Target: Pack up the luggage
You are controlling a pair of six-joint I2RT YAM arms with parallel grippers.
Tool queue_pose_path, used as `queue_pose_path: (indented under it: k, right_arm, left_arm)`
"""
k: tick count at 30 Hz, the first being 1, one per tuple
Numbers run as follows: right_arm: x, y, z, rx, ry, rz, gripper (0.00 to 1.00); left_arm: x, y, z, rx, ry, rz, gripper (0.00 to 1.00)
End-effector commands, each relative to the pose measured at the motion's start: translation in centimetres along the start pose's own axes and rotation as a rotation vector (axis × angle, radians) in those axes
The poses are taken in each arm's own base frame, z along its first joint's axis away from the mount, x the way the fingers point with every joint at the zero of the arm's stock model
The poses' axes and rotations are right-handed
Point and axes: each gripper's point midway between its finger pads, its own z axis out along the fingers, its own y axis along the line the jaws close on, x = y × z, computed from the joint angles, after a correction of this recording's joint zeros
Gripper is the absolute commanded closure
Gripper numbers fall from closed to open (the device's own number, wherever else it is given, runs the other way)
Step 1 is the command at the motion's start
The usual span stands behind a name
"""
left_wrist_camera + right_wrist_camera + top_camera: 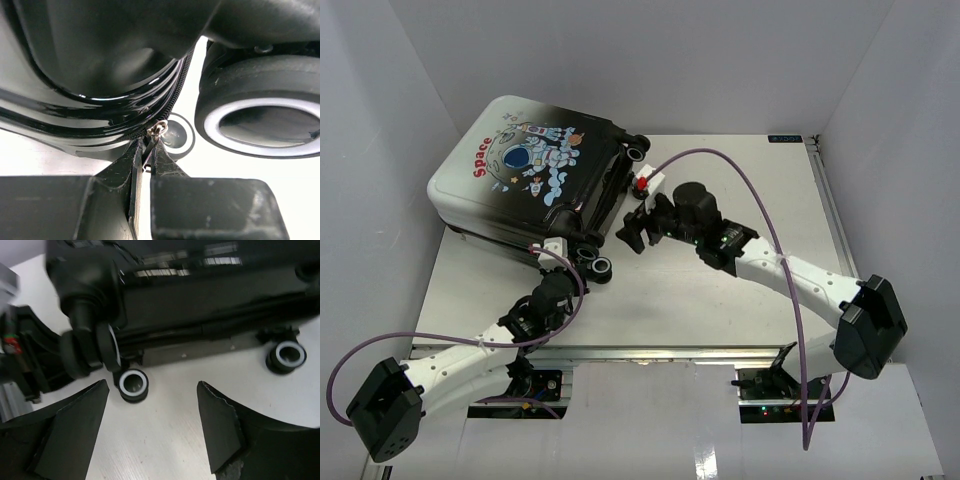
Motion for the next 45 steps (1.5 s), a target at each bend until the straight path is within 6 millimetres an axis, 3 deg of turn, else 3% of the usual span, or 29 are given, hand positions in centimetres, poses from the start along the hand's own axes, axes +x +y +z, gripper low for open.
queue_pose_path:
  k: [1, 7, 14, 23, 29, 32, 36, 45]
  right_arm:
    - [-3.8, 2.4, 1.9, -0.185, -0.010, -0.062, 0.27]
    - [-3.8, 3.2, 5.2, -0.275, 0.045, -0.024, 0.29]
    - [-1.9, 4.4, 7.1, -0.363, 0.098, 0.029, 0.37]
    - [-1.5, 6.2, 9.1, -0.455, 0.118, 0.059, 0.43]
    - [-2.0, 2.6, 8.3, -0.243, 0.118, 0.055, 0.38]
    - [-3.8, 1.7, 7.4, -0.204, 0.094, 0.045, 0.34]
    - [-5.1, 2.0, 6.7, -0.229, 0.075, 0.036, 0.29]
    - [-5.6, 3.8, 5.9, -0.341, 0.047, 0.037, 0.25]
  left_arm:
    - [-6.8, -0.1, -0.1, -0.028, -0.242, -0.186, 1.00]
    - [-7.1, -0.4, -0.7, 0.012, -0.258, -0.208, 1.00]
    - [-7.4, -1.3, -1.3, 0.092, -0.284, -0.217, 1.00]
    - [-6.6, -1.8, -1.3, 0.150, -0.289, -0.189, 1.00]
    - [-7.3, -1.4, -1.8, 0.137, -0.316, -0.199, 1.00]
    - [-7.4, -1.3, -1.7, 0.134, -0.318, -0.198, 1.00]
    - [-7.4, -1.3, -1.6, 0.130, -0.317, -0.197, 1.00]
    - [-7.5, -1.5, -1.6, 0.133, -0.316, -0.191, 1.00]
